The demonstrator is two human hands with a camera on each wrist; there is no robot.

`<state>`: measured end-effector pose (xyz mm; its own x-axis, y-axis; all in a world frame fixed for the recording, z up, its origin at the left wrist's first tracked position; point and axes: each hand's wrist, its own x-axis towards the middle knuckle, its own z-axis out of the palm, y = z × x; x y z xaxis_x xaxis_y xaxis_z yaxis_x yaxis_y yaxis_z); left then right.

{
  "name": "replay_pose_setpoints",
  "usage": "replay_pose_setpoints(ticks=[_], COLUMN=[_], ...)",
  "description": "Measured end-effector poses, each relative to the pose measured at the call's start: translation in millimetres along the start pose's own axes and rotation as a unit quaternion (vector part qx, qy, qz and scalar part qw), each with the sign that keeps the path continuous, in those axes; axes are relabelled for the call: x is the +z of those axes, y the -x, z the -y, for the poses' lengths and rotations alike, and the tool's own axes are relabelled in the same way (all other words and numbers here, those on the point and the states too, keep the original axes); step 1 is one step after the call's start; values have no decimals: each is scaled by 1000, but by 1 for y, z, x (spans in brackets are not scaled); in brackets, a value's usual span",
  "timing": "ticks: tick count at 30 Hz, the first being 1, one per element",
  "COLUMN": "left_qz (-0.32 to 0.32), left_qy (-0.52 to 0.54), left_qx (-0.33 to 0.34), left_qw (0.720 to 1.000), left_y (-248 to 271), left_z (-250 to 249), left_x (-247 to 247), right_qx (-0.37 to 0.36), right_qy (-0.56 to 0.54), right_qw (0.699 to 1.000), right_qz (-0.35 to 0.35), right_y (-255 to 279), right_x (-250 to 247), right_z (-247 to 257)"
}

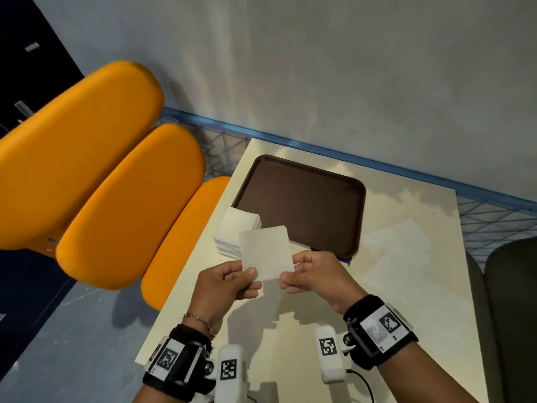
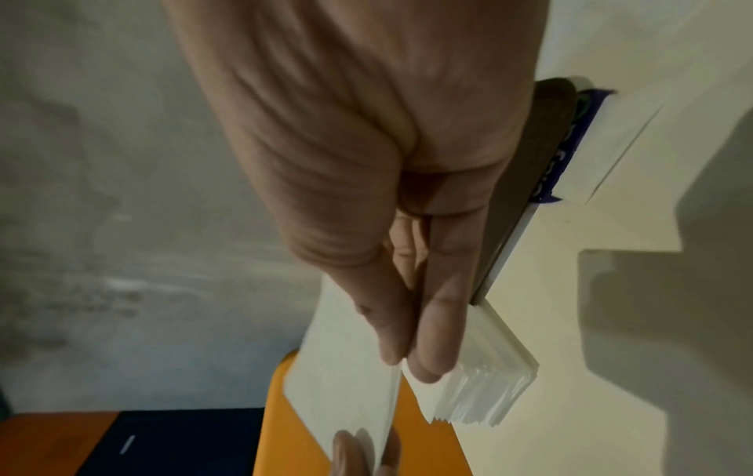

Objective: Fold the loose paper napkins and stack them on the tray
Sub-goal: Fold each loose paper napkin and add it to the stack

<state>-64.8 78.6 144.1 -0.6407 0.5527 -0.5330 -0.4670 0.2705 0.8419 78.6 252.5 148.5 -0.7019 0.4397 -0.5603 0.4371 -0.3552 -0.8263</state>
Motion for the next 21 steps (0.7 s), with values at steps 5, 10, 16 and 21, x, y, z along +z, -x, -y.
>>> replay_pose_setpoints(ticks=[5, 10, 16, 21], left_qz=[-24, -31, -109, -129], left_qy=[-32, -96, -172, -226], left_qx=[-5, 5, 47, 53], left_qw=[999, 995, 978, 964], left_y=[-46, -104, -154, -175], left_z=[-2, -10, -4, 8], left_x=[-40, -66, -74, -74], right_qx=[16, 24, 31, 53], right_qy=[51, 59, 104, 143], right_qw=[999, 993, 977, 966], right_qz=[-6, -102, -183, -209], right_y=[-47, -101, -151, -173], right_x=[32, 56, 75, 80], right_z=[8, 15, 19, 12])
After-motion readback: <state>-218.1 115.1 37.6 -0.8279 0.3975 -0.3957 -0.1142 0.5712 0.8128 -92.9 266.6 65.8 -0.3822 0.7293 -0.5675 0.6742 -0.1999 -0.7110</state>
